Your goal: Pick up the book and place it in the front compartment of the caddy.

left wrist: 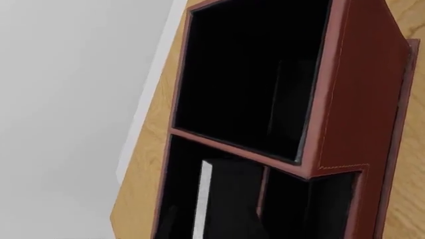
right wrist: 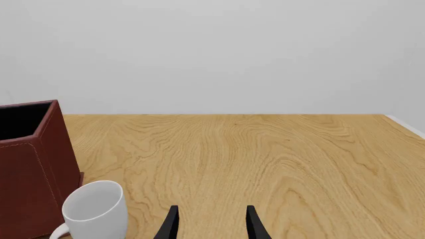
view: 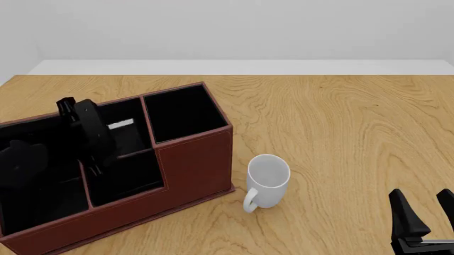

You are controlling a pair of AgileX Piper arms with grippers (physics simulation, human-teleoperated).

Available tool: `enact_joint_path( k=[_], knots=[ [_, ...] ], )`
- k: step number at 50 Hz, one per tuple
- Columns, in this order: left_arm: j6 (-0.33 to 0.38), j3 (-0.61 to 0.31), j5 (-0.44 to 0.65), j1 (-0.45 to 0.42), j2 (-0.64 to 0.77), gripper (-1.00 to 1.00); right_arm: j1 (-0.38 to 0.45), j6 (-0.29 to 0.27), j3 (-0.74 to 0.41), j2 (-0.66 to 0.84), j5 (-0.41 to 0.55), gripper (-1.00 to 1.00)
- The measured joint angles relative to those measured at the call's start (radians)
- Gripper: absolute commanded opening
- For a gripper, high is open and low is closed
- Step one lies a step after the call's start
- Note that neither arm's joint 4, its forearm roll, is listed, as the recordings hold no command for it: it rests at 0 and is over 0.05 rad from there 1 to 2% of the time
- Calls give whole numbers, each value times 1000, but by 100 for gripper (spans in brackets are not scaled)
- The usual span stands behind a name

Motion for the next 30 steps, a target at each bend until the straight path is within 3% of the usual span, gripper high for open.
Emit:
enact_joint_path(
  k=[30],
  knots=[
    [-9, -28, 62, 5, -53, 100, 0, 0, 0, 0, 0, 100]
  ],
)
